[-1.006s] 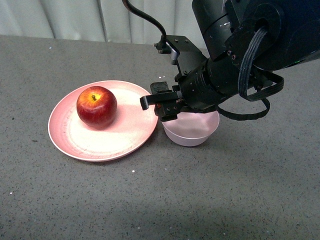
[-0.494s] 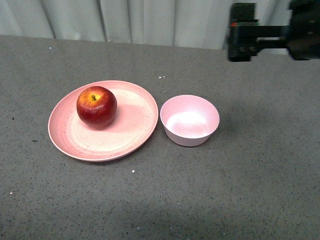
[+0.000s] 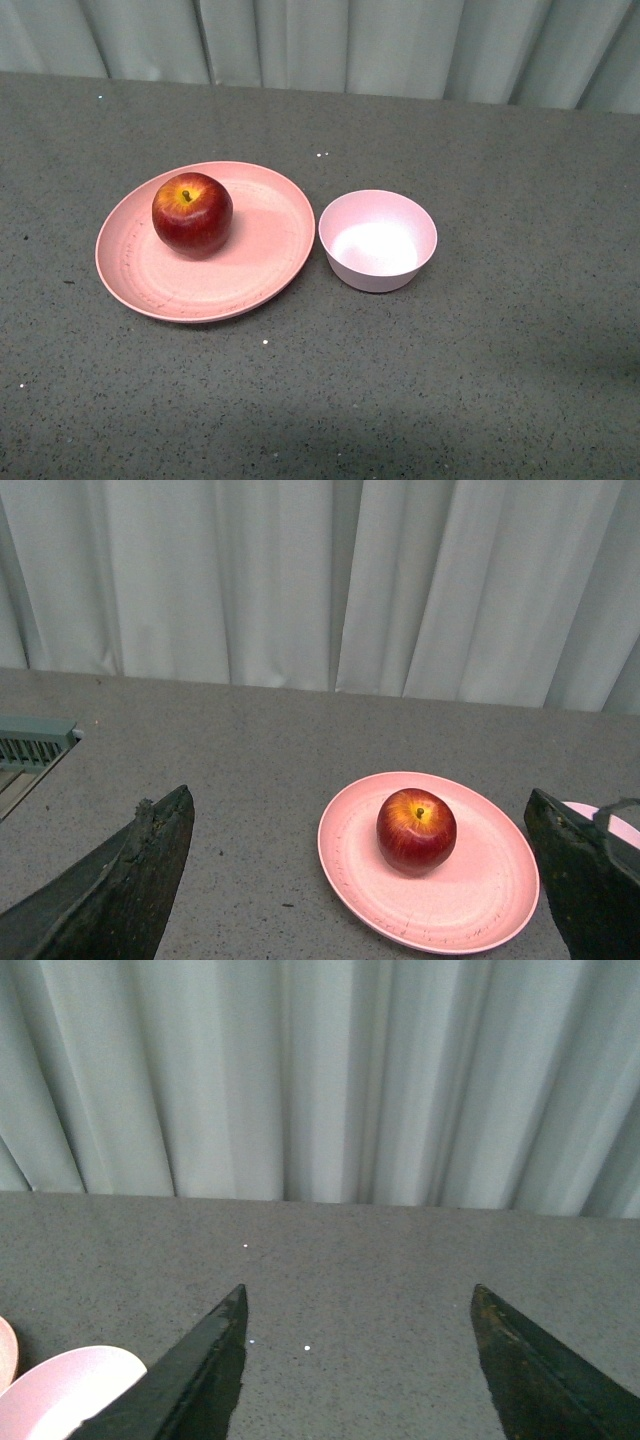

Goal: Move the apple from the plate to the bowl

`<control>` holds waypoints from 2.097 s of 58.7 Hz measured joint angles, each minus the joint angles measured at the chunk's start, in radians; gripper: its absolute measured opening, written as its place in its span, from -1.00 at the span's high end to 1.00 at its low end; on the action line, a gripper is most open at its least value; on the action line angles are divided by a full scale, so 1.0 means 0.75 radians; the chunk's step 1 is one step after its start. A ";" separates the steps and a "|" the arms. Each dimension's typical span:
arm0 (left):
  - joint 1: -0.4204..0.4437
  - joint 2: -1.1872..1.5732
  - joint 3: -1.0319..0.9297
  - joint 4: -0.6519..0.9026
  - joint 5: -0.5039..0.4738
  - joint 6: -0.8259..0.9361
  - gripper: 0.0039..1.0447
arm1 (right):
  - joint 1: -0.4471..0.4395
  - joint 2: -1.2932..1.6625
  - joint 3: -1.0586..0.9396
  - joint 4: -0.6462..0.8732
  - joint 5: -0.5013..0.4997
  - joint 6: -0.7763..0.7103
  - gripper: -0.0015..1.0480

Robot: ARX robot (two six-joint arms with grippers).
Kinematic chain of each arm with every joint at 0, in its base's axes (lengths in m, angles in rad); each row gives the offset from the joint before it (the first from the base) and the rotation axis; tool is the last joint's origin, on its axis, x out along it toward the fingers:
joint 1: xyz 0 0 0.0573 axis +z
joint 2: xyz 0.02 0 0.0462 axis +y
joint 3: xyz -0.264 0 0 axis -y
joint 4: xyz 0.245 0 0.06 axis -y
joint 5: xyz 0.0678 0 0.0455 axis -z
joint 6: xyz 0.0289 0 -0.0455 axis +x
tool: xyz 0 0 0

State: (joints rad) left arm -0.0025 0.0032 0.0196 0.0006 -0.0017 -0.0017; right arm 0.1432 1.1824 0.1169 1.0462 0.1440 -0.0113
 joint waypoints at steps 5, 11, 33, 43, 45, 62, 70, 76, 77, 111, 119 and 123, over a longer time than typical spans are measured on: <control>0.000 0.000 0.000 0.000 0.000 -0.001 -0.88 | -0.022 -0.083 -0.031 -0.052 -0.026 0.000 0.30; 0.000 0.000 0.000 0.000 -0.001 -0.001 -0.88 | -0.046 -0.181 -0.061 -0.123 -0.050 0.000 0.61; 0.000 0.000 0.000 0.000 -0.001 0.000 -0.88 | -0.187 -0.615 -0.138 -0.470 -0.190 0.001 0.98; 0.000 0.000 0.000 0.000 -0.001 0.000 -0.88 | -0.188 -0.784 -0.149 -0.620 -0.190 0.001 0.98; 0.000 0.000 0.000 0.000 -0.001 0.000 -0.88 | -0.188 -0.824 -0.149 -0.656 -0.190 0.001 0.98; 0.000 0.000 0.000 0.000 0.000 0.000 -0.88 | -0.188 -1.061 -0.149 -0.878 -0.190 0.001 0.98; 0.000 0.000 0.000 0.000 -0.001 -0.001 -0.88 | -0.188 -1.138 -0.149 -0.954 -0.190 0.001 0.98; 0.000 0.000 0.000 0.000 -0.001 -0.001 -0.88 | -0.188 -1.187 -0.149 -1.001 -0.190 0.001 0.98; 0.000 0.000 0.000 0.000 -0.001 0.000 -0.88 | -0.188 -1.194 -0.149 -1.009 -0.190 0.001 0.98; 0.000 0.000 0.000 0.000 -0.001 -0.001 -0.88 | -0.188 -1.569 -0.148 -1.387 -0.193 0.001 0.86; 0.000 0.000 0.000 0.000 -0.001 -0.001 -0.88 | -0.188 -1.570 -0.148 -1.393 -0.193 0.001 0.37; 0.000 0.000 0.000 0.000 -0.001 0.000 -0.88 | -0.188 -1.570 -0.148 -1.393 -0.193 0.001 0.16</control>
State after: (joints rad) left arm -0.0025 0.0032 0.0196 0.0006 -0.0021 -0.0017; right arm 0.0025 0.0051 0.0059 0.0017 -0.0006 -0.0105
